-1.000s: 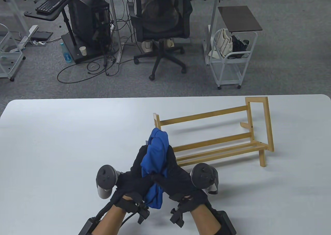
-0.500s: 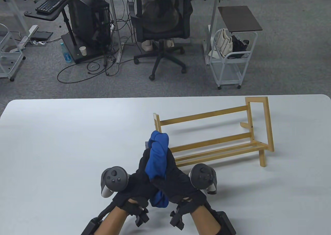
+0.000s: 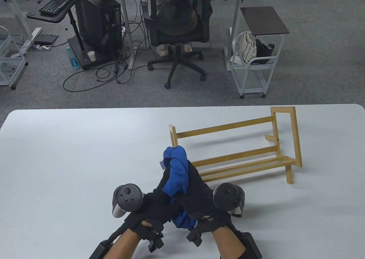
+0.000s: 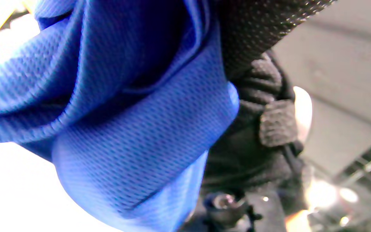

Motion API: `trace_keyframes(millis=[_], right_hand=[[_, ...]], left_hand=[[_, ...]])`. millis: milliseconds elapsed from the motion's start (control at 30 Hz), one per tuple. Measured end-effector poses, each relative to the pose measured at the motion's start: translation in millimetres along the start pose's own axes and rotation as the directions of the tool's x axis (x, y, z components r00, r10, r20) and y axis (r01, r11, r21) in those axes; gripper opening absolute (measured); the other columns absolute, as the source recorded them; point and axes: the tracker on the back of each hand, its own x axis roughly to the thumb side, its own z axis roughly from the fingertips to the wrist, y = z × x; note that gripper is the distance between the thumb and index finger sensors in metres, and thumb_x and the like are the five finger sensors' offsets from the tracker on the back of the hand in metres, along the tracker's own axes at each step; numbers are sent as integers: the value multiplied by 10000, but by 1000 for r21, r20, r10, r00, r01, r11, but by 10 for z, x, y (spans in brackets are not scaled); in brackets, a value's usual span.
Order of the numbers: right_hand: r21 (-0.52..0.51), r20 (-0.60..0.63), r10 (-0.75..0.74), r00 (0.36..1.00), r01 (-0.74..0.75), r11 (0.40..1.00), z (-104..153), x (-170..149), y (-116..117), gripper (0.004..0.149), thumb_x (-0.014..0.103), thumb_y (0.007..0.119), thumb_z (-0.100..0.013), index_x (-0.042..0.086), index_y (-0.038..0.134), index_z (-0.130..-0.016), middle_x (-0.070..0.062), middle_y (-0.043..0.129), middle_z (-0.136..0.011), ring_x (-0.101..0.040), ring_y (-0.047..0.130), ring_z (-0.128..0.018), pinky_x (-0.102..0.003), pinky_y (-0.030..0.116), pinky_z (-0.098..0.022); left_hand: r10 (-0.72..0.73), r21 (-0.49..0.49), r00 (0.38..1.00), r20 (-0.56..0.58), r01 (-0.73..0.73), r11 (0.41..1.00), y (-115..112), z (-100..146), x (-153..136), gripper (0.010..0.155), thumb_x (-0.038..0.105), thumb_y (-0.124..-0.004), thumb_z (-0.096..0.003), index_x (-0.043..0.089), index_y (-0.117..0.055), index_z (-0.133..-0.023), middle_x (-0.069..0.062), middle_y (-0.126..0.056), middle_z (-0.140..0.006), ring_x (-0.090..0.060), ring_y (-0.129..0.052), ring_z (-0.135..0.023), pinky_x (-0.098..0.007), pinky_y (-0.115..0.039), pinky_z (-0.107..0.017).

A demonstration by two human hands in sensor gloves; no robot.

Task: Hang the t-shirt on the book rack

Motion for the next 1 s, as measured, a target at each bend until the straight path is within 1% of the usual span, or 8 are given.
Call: trace_keyframes(millis=[67,200,400,533,733,867,1000], right_hand=[[-26,13,35,999,-35,999,11,8,-29,817,328,809,-568,273,221,-1131,-281,422,-1114,-540,637,-947,-668,639,-651],[-73,25,73,997,-71,995,25,27,-59,795,321,835,-556,271,289,-1133,-262,504,-1091,-510,726,-889,-627,699,-614],[-116,31,104,994,-100,988,25,66,-148,760,311,856,-553,287,362,-1131,-236,576,-1068,-473,799,-831,-593,740,-577],[-146,19,95,995,-91,985,20,66,-258,745,311,858,-555,296,384,-1130,-229,588,-1066,-468,806,-827,-590,742,-575],[-200,1,89,996,-87,976,27,67,-447,740,312,857,-556,306,390,-1130,-223,587,-1070,-468,803,-830,-588,738,-578],[-234,-25,91,996,-94,968,34,65,-600,739,312,857,-557,307,390,-1130,-218,582,-1075,-463,797,-838,-587,730,-584],[-261,-60,92,994,-105,960,39,41,-730,739,310,857,-558,312,389,-1131,-213,577,-1078,-458,790,-849,-587,722,-591]], left_hand=[[17,-3,1000,4,-17,1000,15,3,2,955,391,-832,-581,376,-27,-1094,-148,-275,-1224,-428,-531,-1121,-605,-606,-767],[41,1,999,8,-41,999,37,7,1,921,396,-826,-587,377,-70,-1112,-154,-304,-1227,-427,-562,-1122,-606,-615,-764],[27,45,1000,-1,-27,999,165,45,-2,823,447,-802,-598,404,-192,-1148,-129,-406,-1229,-399,-652,-1101,-611,-642,-746],[-38,95,999,-20,40,995,271,91,-1,770,470,-793,-600,418,-266,-1159,-111,-466,-1222,-384,-681,-1086,-619,-648,-734],[-92,157,994,-64,101,982,429,181,-50,749,489,-783,-600,410,-294,-1162,-117,-481,-1215,-390,-670,-1086,-626,-640,-731],[-173,192,977,-125,195,962,569,272,-109,745,512,-775,-598,410,-300,-1163,-119,-485,-1214,-392,-667,-1086,-627,-639,-730],[-216,206,957,-192,254,945,688,357,-205,737,521,-772,-597,405,-314,-1163,-125,-493,-1209,-399,-660,-1085,-632,-630,-730]])
